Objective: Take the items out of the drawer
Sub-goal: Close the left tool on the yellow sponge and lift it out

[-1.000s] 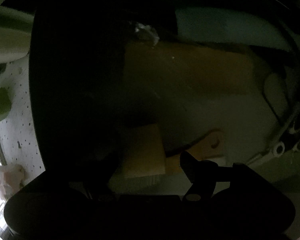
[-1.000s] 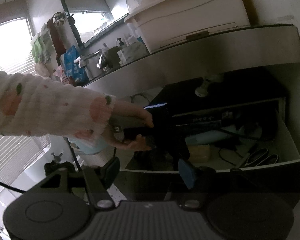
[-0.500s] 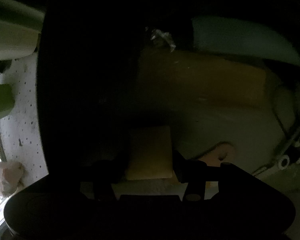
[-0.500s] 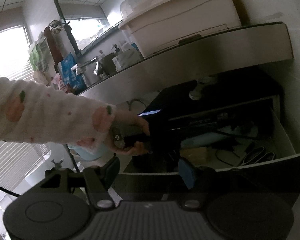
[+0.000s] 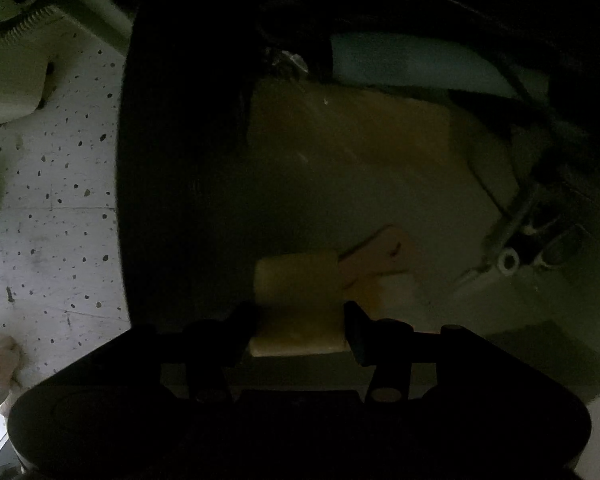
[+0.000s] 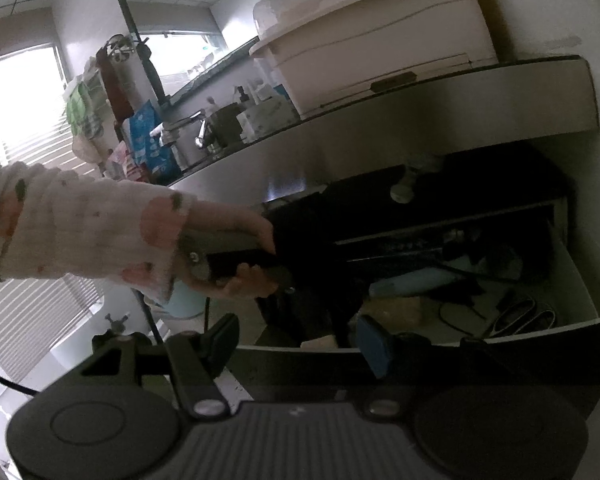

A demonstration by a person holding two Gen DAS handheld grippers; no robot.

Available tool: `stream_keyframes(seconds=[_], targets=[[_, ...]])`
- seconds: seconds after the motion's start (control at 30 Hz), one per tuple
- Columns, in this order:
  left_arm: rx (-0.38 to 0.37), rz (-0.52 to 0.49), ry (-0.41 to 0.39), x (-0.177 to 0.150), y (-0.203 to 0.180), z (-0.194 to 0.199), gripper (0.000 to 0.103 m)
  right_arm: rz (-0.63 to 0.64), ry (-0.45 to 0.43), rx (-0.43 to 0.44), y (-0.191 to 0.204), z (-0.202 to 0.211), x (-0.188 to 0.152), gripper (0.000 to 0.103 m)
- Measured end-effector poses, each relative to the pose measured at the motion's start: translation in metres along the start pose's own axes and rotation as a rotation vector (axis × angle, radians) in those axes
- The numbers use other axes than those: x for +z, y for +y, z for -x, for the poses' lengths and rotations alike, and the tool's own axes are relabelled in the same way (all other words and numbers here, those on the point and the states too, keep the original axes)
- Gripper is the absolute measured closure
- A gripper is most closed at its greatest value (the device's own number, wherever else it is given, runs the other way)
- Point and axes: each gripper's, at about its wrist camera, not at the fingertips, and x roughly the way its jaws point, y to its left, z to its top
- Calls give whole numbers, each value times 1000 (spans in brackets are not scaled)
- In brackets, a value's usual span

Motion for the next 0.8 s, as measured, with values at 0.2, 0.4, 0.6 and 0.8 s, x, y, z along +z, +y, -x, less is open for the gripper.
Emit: stream_keyframes(seconds=[0.2, 0.4, 0.6, 0.8], targets=[[-16, -32, 12, -15, 21, -43, 55, 23, 8, -16, 7, 0, 6, 38], [-82, -21, -22, -46, 26, -22, 55, 56, 21, -36, 13, 0, 11, 38], [-101, -21, -103, -60, 38, -7, 55, 58, 35, -38, 24, 6, 6, 38], [-120, -50, -160, -84, 26, 12, 55, 80, 35, -54, 30, 8, 10, 38]])
